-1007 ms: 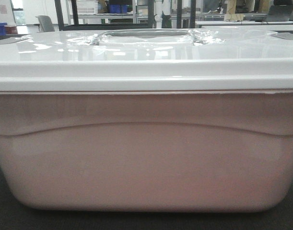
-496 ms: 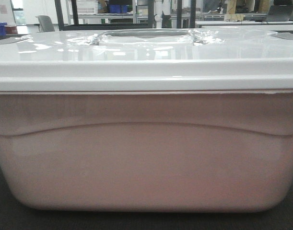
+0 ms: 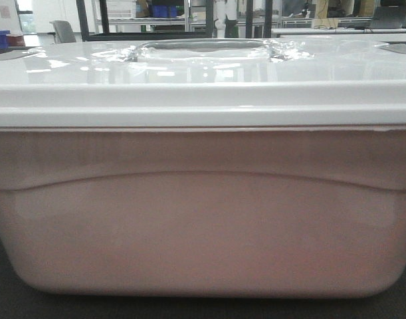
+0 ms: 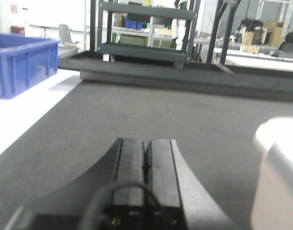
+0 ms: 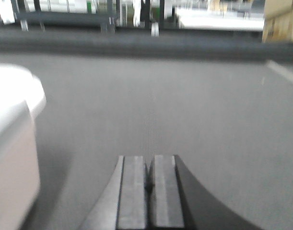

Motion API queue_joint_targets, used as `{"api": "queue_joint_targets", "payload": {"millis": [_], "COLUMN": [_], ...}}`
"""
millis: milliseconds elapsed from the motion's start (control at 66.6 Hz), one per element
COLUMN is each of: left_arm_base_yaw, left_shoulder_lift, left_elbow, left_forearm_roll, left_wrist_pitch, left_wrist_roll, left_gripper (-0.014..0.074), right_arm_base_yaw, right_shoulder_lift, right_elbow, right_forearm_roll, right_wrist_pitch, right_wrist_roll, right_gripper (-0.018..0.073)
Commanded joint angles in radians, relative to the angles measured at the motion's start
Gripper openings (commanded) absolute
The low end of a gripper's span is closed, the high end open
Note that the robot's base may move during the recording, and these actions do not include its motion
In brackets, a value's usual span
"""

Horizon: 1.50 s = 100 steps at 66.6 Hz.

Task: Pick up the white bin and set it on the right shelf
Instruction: 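Lower both grippers beside the two ends of the white lidded bin, then close both grippers on the grey lid clips at the bin ends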

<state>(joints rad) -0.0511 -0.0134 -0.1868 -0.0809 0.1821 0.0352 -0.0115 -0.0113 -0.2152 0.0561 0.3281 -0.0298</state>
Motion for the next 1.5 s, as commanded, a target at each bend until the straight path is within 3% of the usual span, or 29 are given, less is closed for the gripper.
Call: {"api": "queue_joint_targets", "payload": {"millis": [0,180,361,511,676,811,1097,1487], "left_arm_base_yaw": [0.003,0.003,0.003,0.003,0.003,0.003,0.003,0.003], "left_shoulder_lift": [0.031,0.195,0.446,0.683,0.891,1.005,1.235,1.371], "left_elbow": [-0.143,-0.386,-0.634,-0.840,-0.983,-1.013,-1.013,-1.013], "left_forearm_roll": [-0.015,-0.016,-0.016,-0.027,-0.029,-0.044,-0.179,-0.186], "left_wrist_pitch": [0.050,0.294,0.468,0.731,0.921,0.943,0.939,0.944], "left_wrist_roll": [-0.009,-0.007,0.053,0.053,0.053,0.053,0.053,0.055], "left_gripper": [-0.0126,-0.0126,-0.0126,-0.0126,-0.0126,-0.0126,-0.0126,-0.0126], "right_arm_base_yaw": [0.004,0.004,0.004,0.004,0.004,0.004,0.004,0.004], "right_shoulder_lift": [0.032,0.205,0.450,0.661,0.861,0.973,1.142,1.298], "right_elbow": [-0.147,-0.383,-0.606,-0.790,-0.948,-0.993,-0.992,-0.991], "right_forearm_roll": [-0.003,-0.003,-0.003,0.003,0.025,0.028,0.097,0.152], "right_wrist_pitch": [-0.012,0.118,0.301,0.560,0.823,0.897,0.949,0.939], "right_wrist_roll": [-0.006,-0.006,-0.006,-0.006,-0.006,-0.006,-0.006,0.030], "right_gripper": [0.0032,0.0032,0.0032,0.0032,0.0032,0.0032,0.0032,0.0032]}}
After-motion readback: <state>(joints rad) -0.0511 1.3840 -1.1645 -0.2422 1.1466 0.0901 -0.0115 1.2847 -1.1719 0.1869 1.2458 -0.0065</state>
